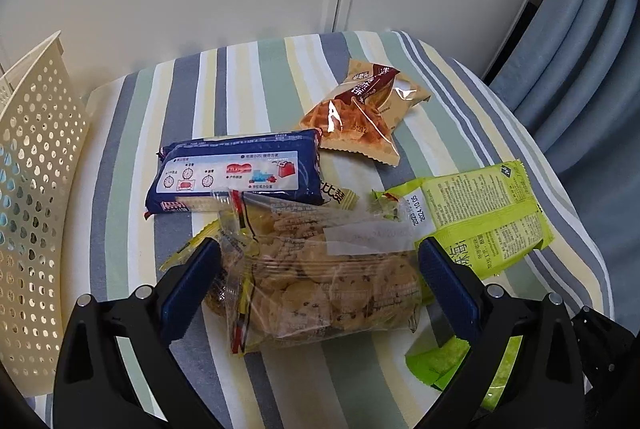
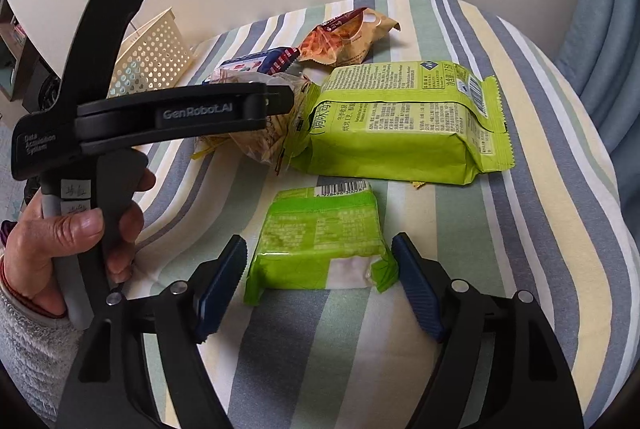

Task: Organize snacks

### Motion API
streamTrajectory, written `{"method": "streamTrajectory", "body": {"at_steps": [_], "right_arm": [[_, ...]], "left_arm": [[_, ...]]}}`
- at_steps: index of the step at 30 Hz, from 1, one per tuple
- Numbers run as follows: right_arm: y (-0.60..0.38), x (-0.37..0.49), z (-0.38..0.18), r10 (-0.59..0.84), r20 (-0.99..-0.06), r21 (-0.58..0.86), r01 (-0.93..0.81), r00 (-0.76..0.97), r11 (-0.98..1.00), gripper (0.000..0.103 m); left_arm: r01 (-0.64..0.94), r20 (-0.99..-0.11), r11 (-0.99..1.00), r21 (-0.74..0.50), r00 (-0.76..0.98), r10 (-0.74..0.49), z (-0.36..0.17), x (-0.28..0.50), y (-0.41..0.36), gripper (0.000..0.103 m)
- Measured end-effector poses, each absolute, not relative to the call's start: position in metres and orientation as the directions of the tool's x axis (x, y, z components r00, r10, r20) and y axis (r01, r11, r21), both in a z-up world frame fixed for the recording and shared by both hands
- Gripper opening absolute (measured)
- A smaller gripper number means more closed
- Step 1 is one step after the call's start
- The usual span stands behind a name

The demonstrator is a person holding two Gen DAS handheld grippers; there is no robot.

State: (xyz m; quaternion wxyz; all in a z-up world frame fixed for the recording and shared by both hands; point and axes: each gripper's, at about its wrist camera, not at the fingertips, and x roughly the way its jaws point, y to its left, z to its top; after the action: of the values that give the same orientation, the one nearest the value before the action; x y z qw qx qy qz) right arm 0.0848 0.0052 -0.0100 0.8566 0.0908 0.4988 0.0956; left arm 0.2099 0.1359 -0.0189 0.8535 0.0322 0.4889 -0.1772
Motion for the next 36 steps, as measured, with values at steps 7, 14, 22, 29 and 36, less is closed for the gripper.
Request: {"method": "streamTrajectory", "body": {"at_steps": [7,14,22,29,36], "right_arm": [[0.007,0.085,-0.010,0.254,-0.838,0.249,-0.077,0.483,0.966,0.084],[0.007,0.085,-0.008,0.213,-0.839,0.216,-0.053,0.501,0.975,0.091],[0.003,0.084,-0.006,0.210,-0.833,0.221,-0.039,0.512,0.974,0.091],[0.006,0.079,0.000,0.182,-0.825,0.187,-0.045,0.535,0.981,0.091],[0.009,0.079,0.000,0.168,-0.823,0.170,-0.047,0.543,0.984,0.091]], "left_arm": [[0.337,-0.852,0.939,-0.075,0.467,-0.235,-0.023,0.212,0.125,0.100],[0.346,-0.846,0.934,-0.082,0.472,-0.249,-0.023,0.214,0.115,0.087],[0.331,-0.821,0.937,-0.112,0.500,-0.275,-0.013,0.208,0.128,0.085],[0.320,-0.783,0.941,-0.113,0.554,-0.283,0.008,0.190,0.145,0.080],[0.308,-0.732,0.941,-0.139,0.608,-0.307,0.039,0.176,0.166,0.067]]}}
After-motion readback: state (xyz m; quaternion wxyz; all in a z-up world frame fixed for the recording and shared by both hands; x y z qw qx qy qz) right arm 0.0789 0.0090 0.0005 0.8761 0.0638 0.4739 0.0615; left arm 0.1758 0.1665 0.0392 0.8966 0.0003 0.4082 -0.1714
